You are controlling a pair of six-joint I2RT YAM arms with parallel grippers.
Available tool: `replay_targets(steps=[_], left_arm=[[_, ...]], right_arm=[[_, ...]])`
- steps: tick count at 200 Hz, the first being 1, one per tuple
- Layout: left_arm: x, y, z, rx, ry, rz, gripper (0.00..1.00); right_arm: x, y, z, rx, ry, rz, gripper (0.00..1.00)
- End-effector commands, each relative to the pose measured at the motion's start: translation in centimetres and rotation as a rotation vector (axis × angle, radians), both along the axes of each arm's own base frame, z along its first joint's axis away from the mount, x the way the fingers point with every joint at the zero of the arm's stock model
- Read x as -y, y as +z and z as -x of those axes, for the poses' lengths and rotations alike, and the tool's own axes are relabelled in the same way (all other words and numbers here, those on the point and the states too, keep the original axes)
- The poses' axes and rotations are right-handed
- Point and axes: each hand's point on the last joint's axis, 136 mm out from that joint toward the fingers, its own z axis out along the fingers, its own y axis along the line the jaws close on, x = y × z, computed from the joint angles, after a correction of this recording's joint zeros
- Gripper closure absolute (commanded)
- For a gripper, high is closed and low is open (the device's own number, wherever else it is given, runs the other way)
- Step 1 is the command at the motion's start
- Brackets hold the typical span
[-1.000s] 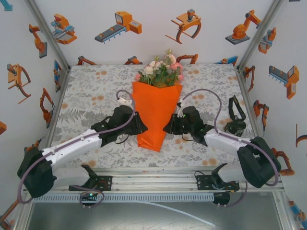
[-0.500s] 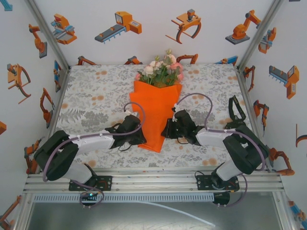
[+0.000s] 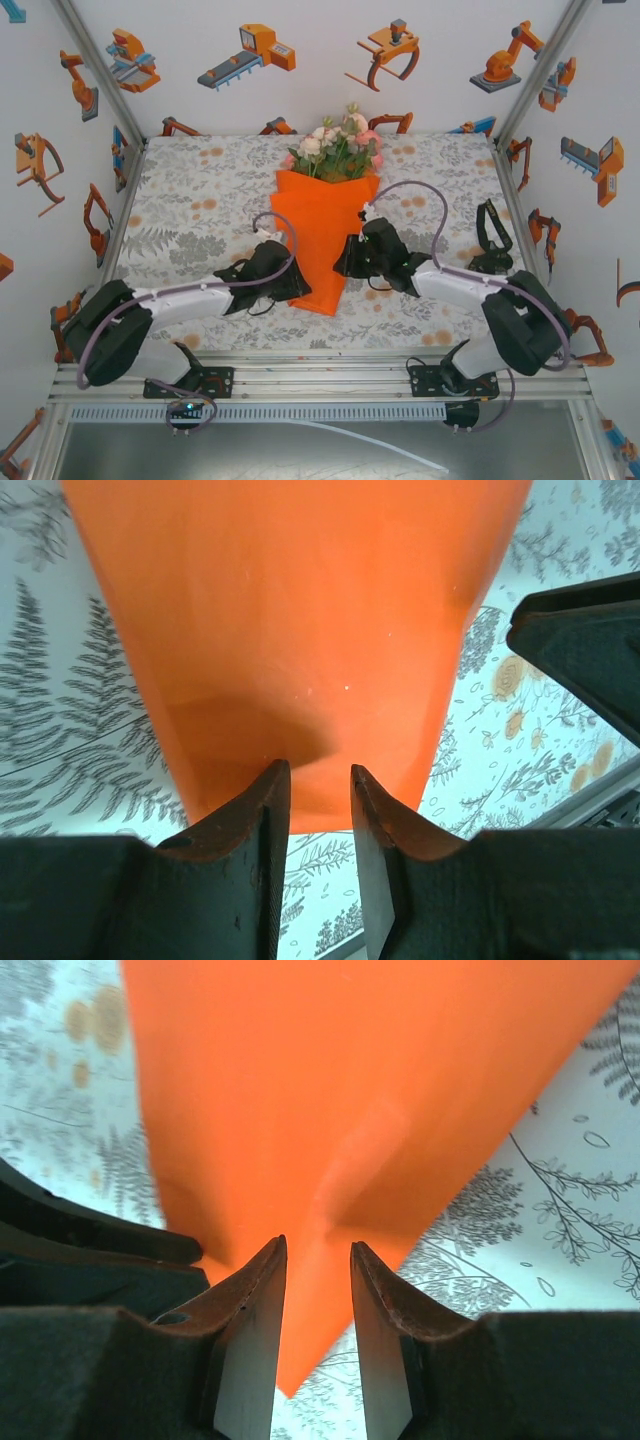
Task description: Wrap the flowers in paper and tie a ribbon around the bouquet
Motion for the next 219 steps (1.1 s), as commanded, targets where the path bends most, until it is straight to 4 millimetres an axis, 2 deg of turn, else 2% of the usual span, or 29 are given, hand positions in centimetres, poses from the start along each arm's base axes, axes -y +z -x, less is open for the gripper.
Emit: replay_targets(steps=[1, 24, 42, 71, 104, 131, 161, 198, 219], left_arm=[[-2.1, 2.9, -1.0, 0.095, 0.033, -0.096, 0.65], [-4.2, 3.6, -2.0, 0.1, 0.096, -0.158, 0.64], [-4.7, 3.3, -2.8, 0.094, 0.115, -0.162, 0.62], [-4.2, 2.1, -3.8, 0.063, 0.115, -0.132, 0.61], [-3.8, -0.4, -3.8, 0.015, 0.116, -0.139, 0.61], [-3.3, -1.3, -3.4, -0.016, 0.109, -0.109, 0.62], [-3.5, 0.8, -3.6, 0.027, 0.111, -0.096, 0.61], [-5.0, 4.6, -3.3, 0.111, 0.123, -0.106, 0.5], [-5.7, 6.9, -2.9, 0.171, 0.112, -0.097, 0.44]], right_arm=[[-0.4, 2.2, 0.3, 0.03, -0.007, -0.012, 0.65], [-1.2, 2.4, 0.8, 0.033, 0.006, -0.02, 0.65], [-2.0, 1.9, 1.0, 0.027, 0.021, -0.021, 0.65], [-2.9, 0.4, 1.1, 0.001, 0.033, -0.019, 0.64], [-3.3, -1.7, 1.2, -0.038, 0.042, 0.005, 0.64], [-3.2, -0.9, 1.3, -0.021, 0.045, -0.001, 0.63], [-2.5, 1.8, 0.9, 0.049, 0.036, 0.01, 0.6], [-0.8, 5.0, 0.8, 0.145, 0.002, 0.032, 0.58], [1.0, 7.0, 0.3, 0.208, -0.047, 0.072, 0.56]])
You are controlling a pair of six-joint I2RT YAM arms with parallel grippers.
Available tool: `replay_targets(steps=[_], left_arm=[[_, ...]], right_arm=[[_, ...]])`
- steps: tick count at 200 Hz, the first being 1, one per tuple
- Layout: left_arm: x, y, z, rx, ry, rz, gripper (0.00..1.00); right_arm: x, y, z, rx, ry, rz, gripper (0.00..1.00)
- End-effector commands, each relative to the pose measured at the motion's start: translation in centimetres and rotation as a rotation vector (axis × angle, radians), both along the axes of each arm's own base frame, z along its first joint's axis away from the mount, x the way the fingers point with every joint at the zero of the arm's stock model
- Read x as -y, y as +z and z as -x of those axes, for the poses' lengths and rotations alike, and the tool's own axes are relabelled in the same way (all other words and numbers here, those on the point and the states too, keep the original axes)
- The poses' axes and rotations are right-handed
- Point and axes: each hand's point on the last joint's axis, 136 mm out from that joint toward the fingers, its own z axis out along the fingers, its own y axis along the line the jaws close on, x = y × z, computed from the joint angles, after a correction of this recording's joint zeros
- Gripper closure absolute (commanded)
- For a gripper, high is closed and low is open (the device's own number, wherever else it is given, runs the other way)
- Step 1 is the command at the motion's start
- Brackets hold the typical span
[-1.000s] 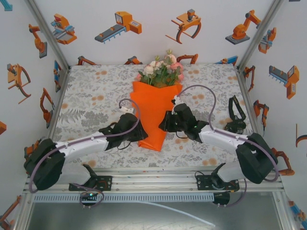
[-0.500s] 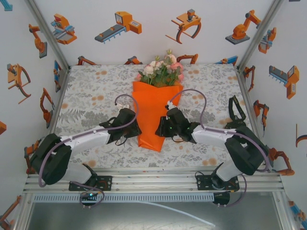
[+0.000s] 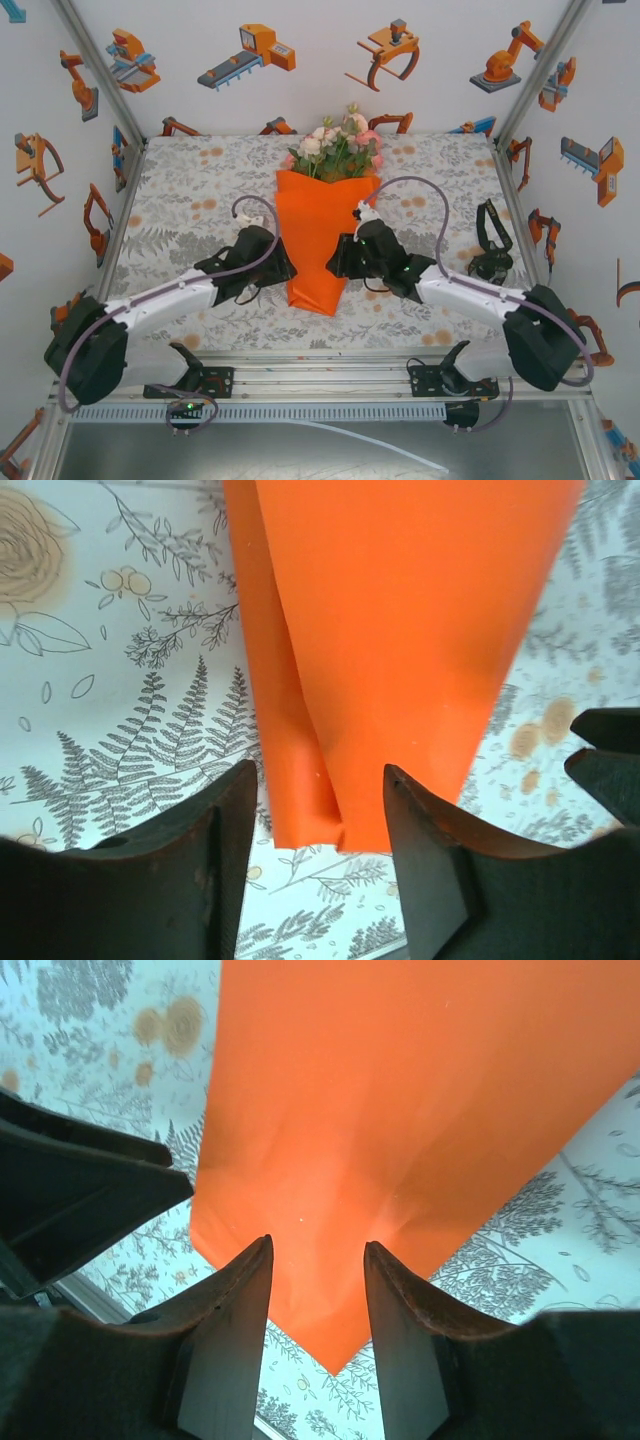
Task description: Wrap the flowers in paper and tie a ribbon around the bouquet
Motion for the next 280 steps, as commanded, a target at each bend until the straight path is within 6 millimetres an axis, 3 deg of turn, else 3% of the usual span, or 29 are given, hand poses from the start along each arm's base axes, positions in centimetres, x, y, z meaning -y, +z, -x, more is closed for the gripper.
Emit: replay_targets(steps=[1, 31, 69, 90, 133, 154, 170, 191, 241, 280], left_arm=[[-1.1, 2.9, 0.2, 0.075, -0.009, -0.023, 0.43], [-1.0, 7.0, 1.5, 0.202, -0.087, 0.056, 0.34], [0.8, 12.1, 3.9, 0.376, -0.266, 0.222, 0.21], [2.0, 13.7, 5.5, 0.443, -0.376, 0.279, 0.15], [5.1, 15.4, 8.5, 0.531, -0.605, 0.346, 0.07], [6.2, 15.4, 9.2, 0.536, -0.674, 0.373, 0.06], [6.8, 15.0, 9.6, 0.532, -0.714, 0.383, 0.05], [7.2, 14.1, 9.8, 0.515, -0.747, 0.364, 0.04], [6.8, 12.2, 9.7, 0.531, -0.768, 0.268, 0.02], [6.2, 11.8, 9.3, 0.576, -0.742, 0.242, 0.01]], right_arm=[[2.0, 3.0, -1.2, 0.106, -0.069, 0.06, 0.56], [6.7, 5.8, -2.9, 0.179, -0.211, 0.114, 0.54], [15.5, 7.8, -5.4, 0.183, -0.468, 0.143, 0.49], [21.0, 8.2, -6.0, 0.174, -0.618, 0.178, 0.42], [31.3, 6.5, -6.4, 0.044, -0.889, 0.231, 0.29], [36.3, 4.6, -6.5, -0.047, -1.013, 0.314, 0.28], [39.0, 3.3, -7.2, -0.119, -1.046, 0.399, 0.28], [40.4, 1.1, -9.3, -0.196, -1.01, 0.477, 0.29], [41.2, -4.2, -13.9, -0.378, -0.826, 0.612, 0.32], [40.6, -8.3, -16.1, -0.453, -0.7, 0.499, 0.35]])
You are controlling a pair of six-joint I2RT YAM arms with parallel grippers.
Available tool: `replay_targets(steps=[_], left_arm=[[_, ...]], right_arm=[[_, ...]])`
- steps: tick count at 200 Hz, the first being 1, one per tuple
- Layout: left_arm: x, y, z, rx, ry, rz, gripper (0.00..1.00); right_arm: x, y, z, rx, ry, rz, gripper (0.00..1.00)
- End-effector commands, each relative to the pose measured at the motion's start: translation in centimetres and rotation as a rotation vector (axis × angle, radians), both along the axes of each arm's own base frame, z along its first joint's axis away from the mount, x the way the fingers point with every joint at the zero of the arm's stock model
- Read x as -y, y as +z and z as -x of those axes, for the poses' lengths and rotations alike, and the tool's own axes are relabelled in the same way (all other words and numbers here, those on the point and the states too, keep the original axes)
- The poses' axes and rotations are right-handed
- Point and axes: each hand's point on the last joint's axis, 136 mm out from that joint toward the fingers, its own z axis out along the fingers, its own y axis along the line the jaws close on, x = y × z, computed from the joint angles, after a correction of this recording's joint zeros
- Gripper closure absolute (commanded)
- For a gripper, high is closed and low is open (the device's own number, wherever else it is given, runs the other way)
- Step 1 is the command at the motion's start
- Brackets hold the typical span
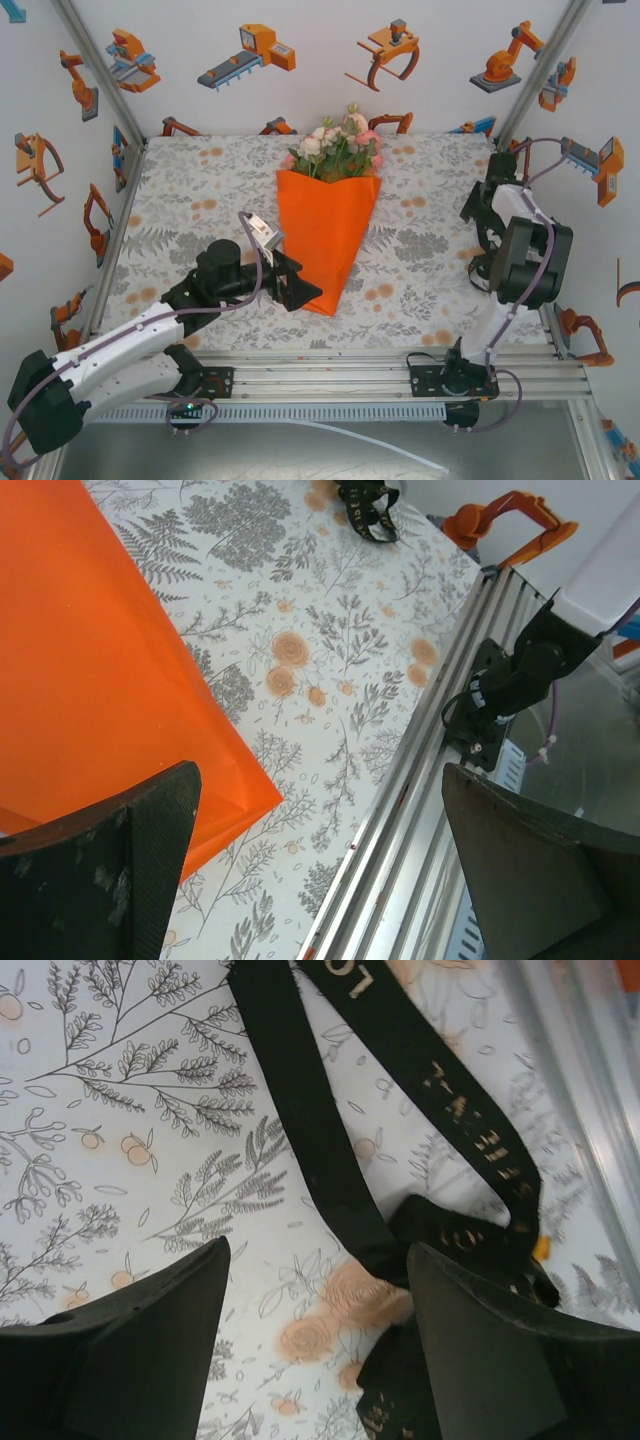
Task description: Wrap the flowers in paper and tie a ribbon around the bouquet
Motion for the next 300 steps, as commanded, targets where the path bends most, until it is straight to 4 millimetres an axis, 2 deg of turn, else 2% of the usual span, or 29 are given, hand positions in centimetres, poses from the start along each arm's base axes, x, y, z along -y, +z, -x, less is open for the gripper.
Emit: replay_targets(steps=[1, 43, 80, 102, 125, 147, 163, 183, 204, 233, 254, 265, 284, 300], left_arm=[[-0.3, 0.4, 0.2, 0.076, -0.001, 0.006, 0.01], [-0.7, 0.1, -0.2, 0.095, 0.025, -0.002, 0.0], [-0.6, -0.3, -0.5, 0.09, 0.038, -0.009, 0.0], [-0.5, -0.4, -0.8, 0.082, 0.05, -0.015, 0.0], [-0.5, -0.2, -1.0, 0.07, 0.057, -0.011, 0.0], [-0.8, 0.2, -1.4, 0.046, 0.095, -0.005, 0.0], [-1.3, 0.2, -2.3, 0.011, 0.166, -0.006, 0.0], [-2.7, 0.0, -4.3, -0.071, 0.326, -0.005, 0.0], [-3.7, -0.2, -5.4, -0.156, 0.436, 0.0, 0.0], [-4.8, -0.1, -6.5, -0.276, 0.564, 0.016, 0.01], [-6.8, -1.0, -7.7, -0.396, 0.747, 0.047, 0.01], [-7.2, -1.7, -8.0, -0.463, 0.804, 0.085, 0.01], [-6.2, -2.3, -8.4, -0.565, 0.794, 0.176, 0.01], [-4.6, -2.3, -8.6, -0.633, 0.747, 0.233, 0.01]], right_arm=[[-0.5, -1.3, -0.4, -0.047, 0.086, -0.086, 0.35], [-0.5, -3.6, -0.9, -0.087, 0.106, -0.151, 0.41], [-0.7, -3.7, -0.8, -0.084, 0.095, -0.18, 0.63], [-1.0, -2.3, -1.1, -0.04, 0.095, -0.19, 0.8], [-1.9, 0.1, -1.5, 0.033, 0.108, -0.215, 1.0], [-4.1, 3.5, -1.9, 0.127, 0.157, -0.215, 1.0], [-6.9, 6.2, -2.0, 0.188, 0.215, -0.22, 1.0], [-11.8, 9.6, -1.6, 0.271, 0.319, -0.241, 1.0], [-18.7, 13.1, -0.5, 0.352, 0.511, -0.277, 1.0], [-27.9, 16.7, 3.2, 0.456, 0.789, -0.326, 1.0], [-33.6, 17.6, 7.0, 0.504, 0.959, -0.386, 1.0], [-36.3, 17.7, 9.1, 0.526, 1.044, -0.42, 1.0], [-40.0, 17.3, 12.8, 0.547, 1.175, -0.45, 1.0], [-41.9, 16.5, 15.2, 0.55, 1.243, -0.455, 1.0]])
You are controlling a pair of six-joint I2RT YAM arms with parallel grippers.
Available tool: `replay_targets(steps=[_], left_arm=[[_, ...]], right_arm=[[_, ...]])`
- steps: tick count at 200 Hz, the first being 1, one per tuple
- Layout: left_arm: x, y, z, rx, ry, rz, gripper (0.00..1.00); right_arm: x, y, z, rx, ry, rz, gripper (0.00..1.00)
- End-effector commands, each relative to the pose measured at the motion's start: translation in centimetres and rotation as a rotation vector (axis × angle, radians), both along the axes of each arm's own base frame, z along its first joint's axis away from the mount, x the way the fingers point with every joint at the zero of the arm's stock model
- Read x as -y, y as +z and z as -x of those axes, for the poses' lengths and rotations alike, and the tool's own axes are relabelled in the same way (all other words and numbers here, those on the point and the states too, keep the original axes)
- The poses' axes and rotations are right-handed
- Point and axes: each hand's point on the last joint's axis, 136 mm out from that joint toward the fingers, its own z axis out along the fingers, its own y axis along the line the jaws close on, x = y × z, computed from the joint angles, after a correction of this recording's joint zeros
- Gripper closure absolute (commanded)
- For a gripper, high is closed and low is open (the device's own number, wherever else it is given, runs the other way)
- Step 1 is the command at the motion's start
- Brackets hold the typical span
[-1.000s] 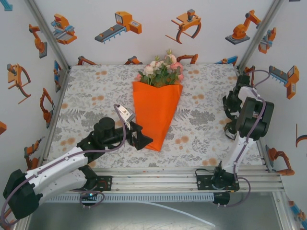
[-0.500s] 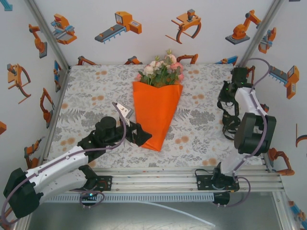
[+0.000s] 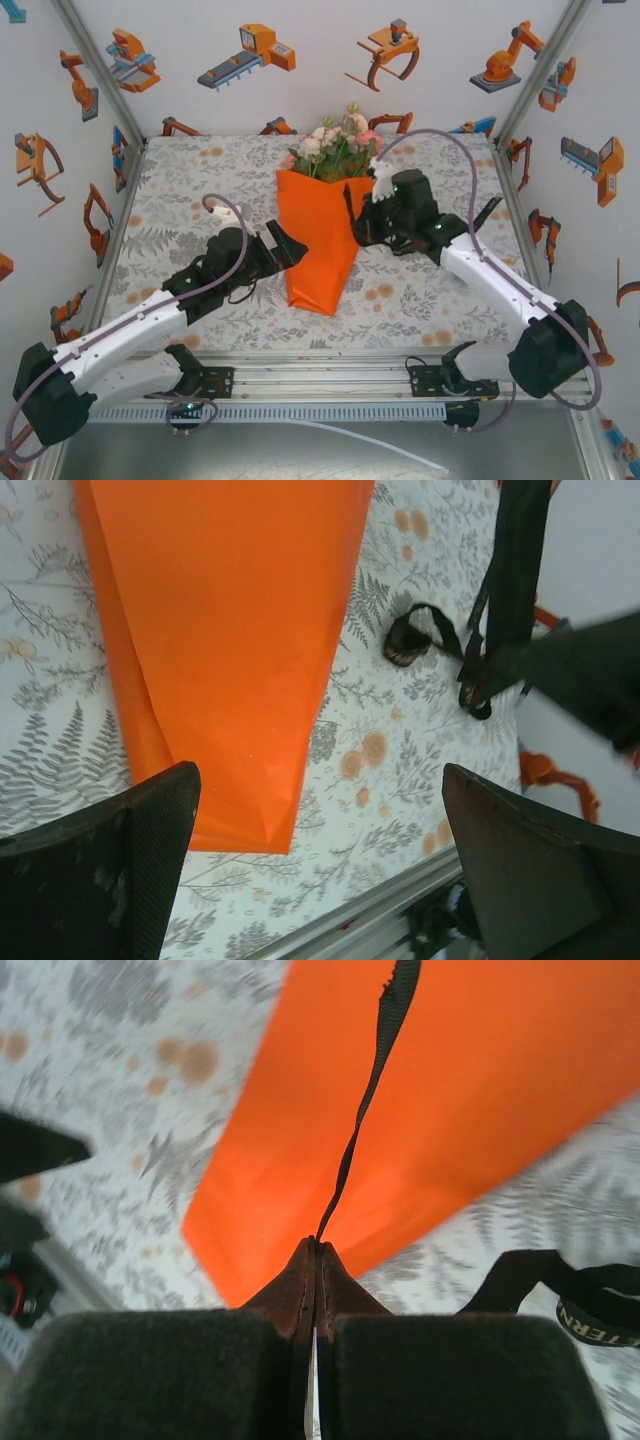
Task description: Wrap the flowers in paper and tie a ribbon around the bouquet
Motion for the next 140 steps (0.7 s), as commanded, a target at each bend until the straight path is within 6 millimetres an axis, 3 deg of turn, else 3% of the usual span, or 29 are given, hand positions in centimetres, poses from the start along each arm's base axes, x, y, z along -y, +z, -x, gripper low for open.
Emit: replay_targets(steps=[1, 31, 56, 85, 109, 127, 140], left_arm=[[1.2, -0.5, -0.5, -0.113, 0.052, 0.17, 0.01], [3.8, -0.2, -1.0, -0.129, -0.012, 0.268, 0.0], [3.9, -2.3, -1.5, -0.178, 0.058, 0.268, 0.03], [4.4, -4.1, -1.9, -0.221, 0.083, 0.281, 0.2], [4.9, -4.5, -2.0, -0.232, 0.07, 0.287, 0.44], [4.5, -4.3, -2.0, -0.219, 0.078, 0.27, 0.73], [3.9, -4.0, -2.0, -0.2, 0.086, 0.236, 0.91]], right_arm=[[-2.8, 0.9, 2.5, 0.088, 0.105, -0.046, 1.0], [-4.8, -0.9, 4.9, 0.041, 0.181, -0.05, 1.0], [-6.6, -1.0, 6.3, 0.022, 0.255, -0.081, 1.0], [-8.4, -1.0, 7.3, 0.016, 0.314, -0.119, 1.0], [-8.9, -1.1, 7.2, 0.012, 0.316, -0.128, 1.0], [-8.5, -0.8, 6.8, 0.029, 0.287, -0.119, 1.0], [-8.0, -0.3, 6.5, 0.049, 0.254, -0.112, 0.81]])
